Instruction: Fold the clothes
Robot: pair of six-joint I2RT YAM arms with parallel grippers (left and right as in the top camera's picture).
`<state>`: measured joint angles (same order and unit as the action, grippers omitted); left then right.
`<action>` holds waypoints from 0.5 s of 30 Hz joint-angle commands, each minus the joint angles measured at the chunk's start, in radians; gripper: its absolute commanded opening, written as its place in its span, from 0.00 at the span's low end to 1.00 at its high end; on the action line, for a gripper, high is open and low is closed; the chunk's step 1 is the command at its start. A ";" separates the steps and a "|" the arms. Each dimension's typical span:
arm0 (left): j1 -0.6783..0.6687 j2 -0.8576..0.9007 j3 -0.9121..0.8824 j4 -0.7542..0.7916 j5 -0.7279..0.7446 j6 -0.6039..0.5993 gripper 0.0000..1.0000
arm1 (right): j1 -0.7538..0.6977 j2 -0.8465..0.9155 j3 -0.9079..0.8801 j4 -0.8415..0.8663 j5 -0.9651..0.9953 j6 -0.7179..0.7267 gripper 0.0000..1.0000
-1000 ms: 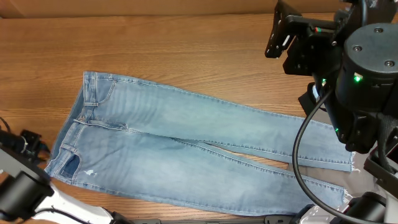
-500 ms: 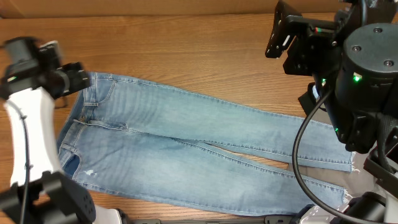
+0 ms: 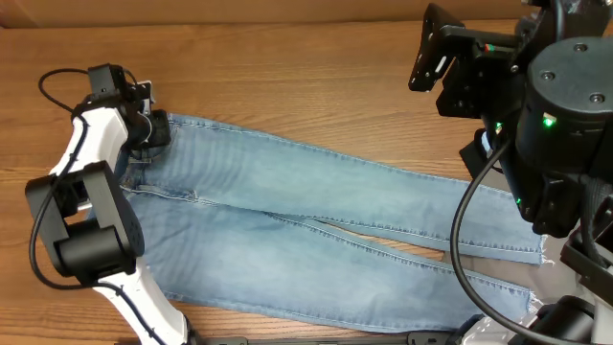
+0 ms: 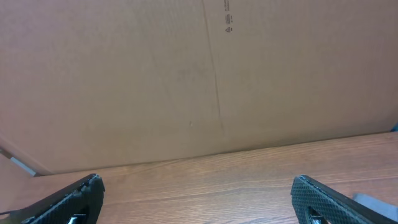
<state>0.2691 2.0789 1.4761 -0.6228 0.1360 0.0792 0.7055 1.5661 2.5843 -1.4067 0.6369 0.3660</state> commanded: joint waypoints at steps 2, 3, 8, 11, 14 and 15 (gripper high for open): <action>0.021 0.072 0.000 0.022 -0.086 0.026 0.21 | -0.007 -0.002 0.002 0.005 0.016 0.005 1.00; 0.025 0.091 0.000 0.026 -0.143 -0.001 0.10 | -0.007 -0.002 0.002 0.005 0.016 0.005 1.00; 0.081 0.184 0.000 0.057 -0.428 -0.212 0.04 | -0.007 0.001 0.000 0.003 0.017 0.005 1.00; 0.151 0.211 0.000 0.067 -0.503 -0.267 0.04 | -0.007 0.003 0.000 -0.012 0.017 0.005 1.00; 0.242 0.209 0.003 0.070 -0.505 -0.299 0.04 | -0.007 0.004 0.000 -0.037 0.017 0.012 1.00; 0.273 0.208 0.010 0.063 -0.500 -0.308 0.04 | -0.008 0.005 0.000 -0.045 0.018 0.031 1.00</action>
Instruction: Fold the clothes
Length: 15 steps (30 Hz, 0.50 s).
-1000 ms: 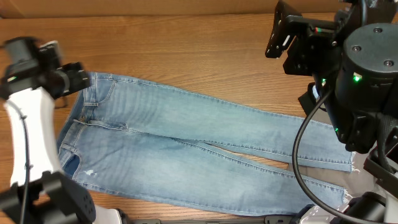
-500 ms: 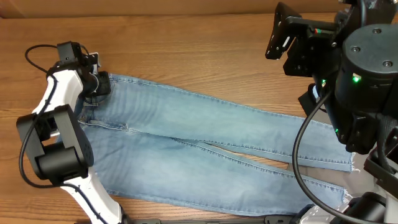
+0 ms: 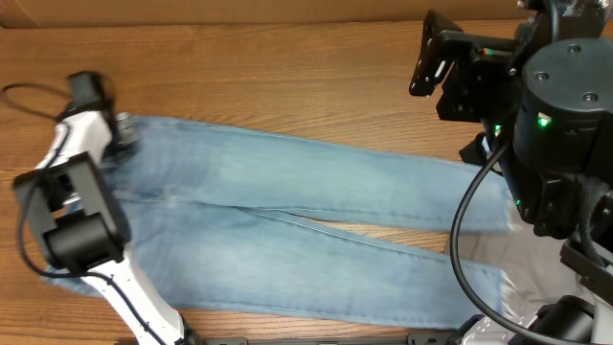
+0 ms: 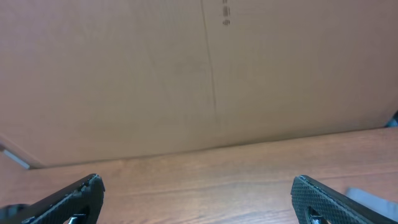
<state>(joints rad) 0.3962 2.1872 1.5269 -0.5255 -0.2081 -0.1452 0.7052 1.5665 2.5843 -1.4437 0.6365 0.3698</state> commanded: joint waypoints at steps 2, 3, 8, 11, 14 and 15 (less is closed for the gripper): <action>0.207 0.095 -0.019 -0.060 -0.155 -0.107 0.04 | -0.015 0.006 0.000 -0.028 0.021 0.069 1.00; 0.236 0.090 -0.004 -0.075 -0.139 -0.106 0.04 | -0.020 0.006 0.000 -0.038 0.023 0.089 1.00; 0.348 0.066 0.130 -0.188 0.071 -0.107 0.04 | -0.080 0.020 0.000 -0.092 0.000 0.183 1.00; 0.370 0.034 0.217 -0.245 0.197 -0.085 0.08 | -0.138 0.040 0.000 -0.118 -0.083 0.185 1.00; 0.358 -0.023 0.279 -0.282 0.298 -0.027 0.13 | -0.192 0.068 0.000 -0.145 -0.166 0.186 1.00; 0.349 -0.048 0.293 -0.287 0.331 -0.005 0.15 | -0.212 0.083 0.000 -0.157 -0.195 0.194 1.00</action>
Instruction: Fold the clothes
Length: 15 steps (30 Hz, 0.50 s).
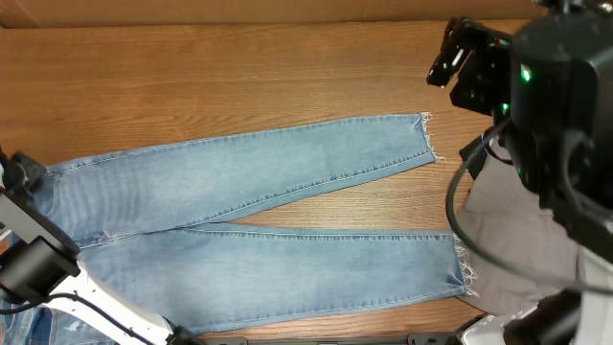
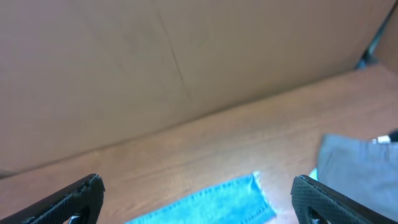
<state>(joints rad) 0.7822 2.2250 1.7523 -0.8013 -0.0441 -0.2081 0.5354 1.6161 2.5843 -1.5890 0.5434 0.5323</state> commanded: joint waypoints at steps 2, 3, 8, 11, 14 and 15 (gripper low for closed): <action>-0.059 -0.145 0.081 -0.017 0.219 0.100 0.18 | -0.076 0.058 0.000 -0.039 -0.130 0.063 1.00; -0.073 -0.179 0.082 -0.021 0.234 0.114 0.20 | -0.097 0.075 0.000 -0.054 -0.143 0.072 1.00; -0.178 -0.361 0.082 -0.063 0.274 0.189 0.24 | -0.181 0.158 0.000 -0.103 -0.271 0.063 1.00; -0.277 -0.447 0.082 -0.120 0.269 0.225 0.29 | -0.226 0.215 -0.024 -0.105 -0.417 0.003 0.89; -0.370 -0.493 0.082 -0.197 0.267 0.219 0.31 | -0.254 0.278 -0.083 -0.104 -0.454 -0.028 0.76; -0.397 -0.499 0.082 -0.224 0.266 0.205 0.31 | -0.265 0.304 -0.110 -0.096 -0.451 -0.039 0.70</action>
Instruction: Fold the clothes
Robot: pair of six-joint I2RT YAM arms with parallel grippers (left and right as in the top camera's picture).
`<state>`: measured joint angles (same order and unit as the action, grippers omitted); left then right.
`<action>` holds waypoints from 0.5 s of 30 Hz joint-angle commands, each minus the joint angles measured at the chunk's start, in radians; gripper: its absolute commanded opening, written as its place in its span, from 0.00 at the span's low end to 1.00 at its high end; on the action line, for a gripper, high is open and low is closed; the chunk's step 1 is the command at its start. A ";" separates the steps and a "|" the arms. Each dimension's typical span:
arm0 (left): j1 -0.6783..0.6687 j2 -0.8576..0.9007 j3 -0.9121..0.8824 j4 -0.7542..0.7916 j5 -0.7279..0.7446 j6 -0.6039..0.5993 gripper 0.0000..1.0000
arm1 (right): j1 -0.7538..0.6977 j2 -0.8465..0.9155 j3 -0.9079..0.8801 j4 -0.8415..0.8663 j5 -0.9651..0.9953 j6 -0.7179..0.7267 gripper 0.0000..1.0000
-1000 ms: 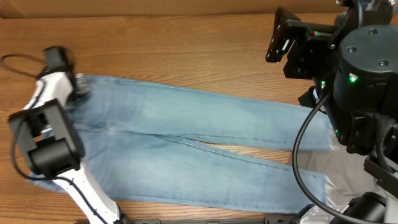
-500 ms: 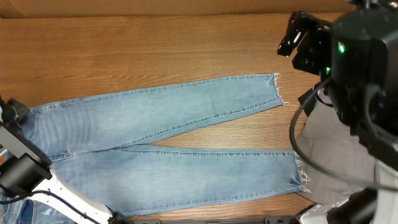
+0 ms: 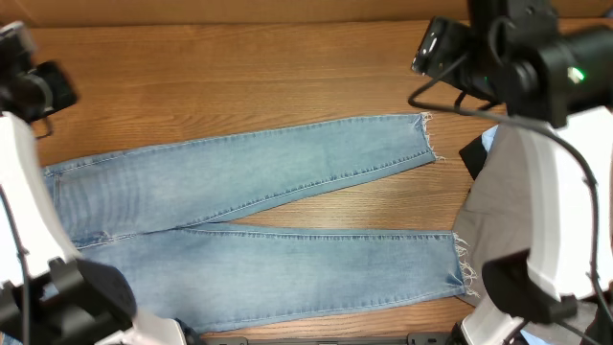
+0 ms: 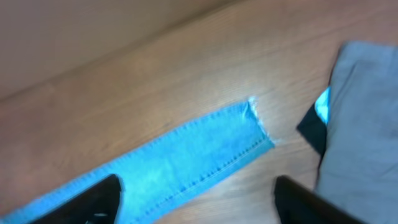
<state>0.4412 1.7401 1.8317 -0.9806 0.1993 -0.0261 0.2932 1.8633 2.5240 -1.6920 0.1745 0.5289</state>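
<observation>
A pair of light blue jeans (image 3: pixel 239 206) lies flat on the wooden table, waist at the left and both legs running right in a narrow V. The upper leg's frayed cuff (image 3: pixel 426 139) shows in the right wrist view as well, as the cuff (image 4: pixel 249 121). My left gripper (image 3: pixel 38 86) hovers at the far left, above the waist and apart from the denim; its jaws are not readable. My right gripper (image 3: pixel 436 48) is high at the back right, open and empty (image 4: pixel 199 205), looking down on the upper cuff.
A grey cloth (image 3: pixel 517 211) lies at the right, just past the cuffs, and also appears as the grey cloth (image 4: pixel 367 124) with a dark item at its edge. A brown cardboard wall (image 3: pixel 239 10) lines the table's back. The right arm's body overhangs the right side.
My left gripper was at the waist on the table's left edge; now it sits further back, off the denim. The jeans have not shifted. The right wrist view now looks down on the upper cuff.
At first the jeans lay slanted with legs crossed, cuffs under the right arm, and my left gripper at the waistband corner. Then gripper and jeans were further left. Later the waist was at the left edge, legs spread, cuffs uncovered. Now the left gripper is clear of them.
</observation>
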 commanded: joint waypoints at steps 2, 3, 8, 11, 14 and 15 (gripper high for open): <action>-0.103 -0.014 0.003 -0.098 0.023 0.002 0.32 | -0.044 0.103 -0.095 0.033 -0.079 -0.053 0.67; -0.123 -0.013 0.003 -0.124 0.022 0.002 0.32 | -0.061 0.132 -0.124 0.060 -0.079 -0.074 0.67; -0.199 -0.012 0.003 -0.218 -0.046 0.003 0.56 | -0.157 0.267 -0.249 0.205 -0.104 -0.178 0.69; -0.223 -0.012 0.003 -0.248 -0.046 0.004 0.72 | -0.220 0.354 -0.336 0.301 -0.154 -0.264 0.68; -0.229 -0.012 0.003 -0.258 -0.045 0.003 0.74 | -0.284 0.447 -0.396 0.377 -0.163 -0.281 0.63; -0.229 -0.012 0.003 -0.262 -0.045 0.003 0.75 | -0.301 0.470 -0.404 0.395 -0.163 -0.287 0.61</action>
<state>0.2146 1.7245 1.8351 -1.2362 0.1715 -0.0254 0.0418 2.2795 2.1513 -1.3262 0.0391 0.3069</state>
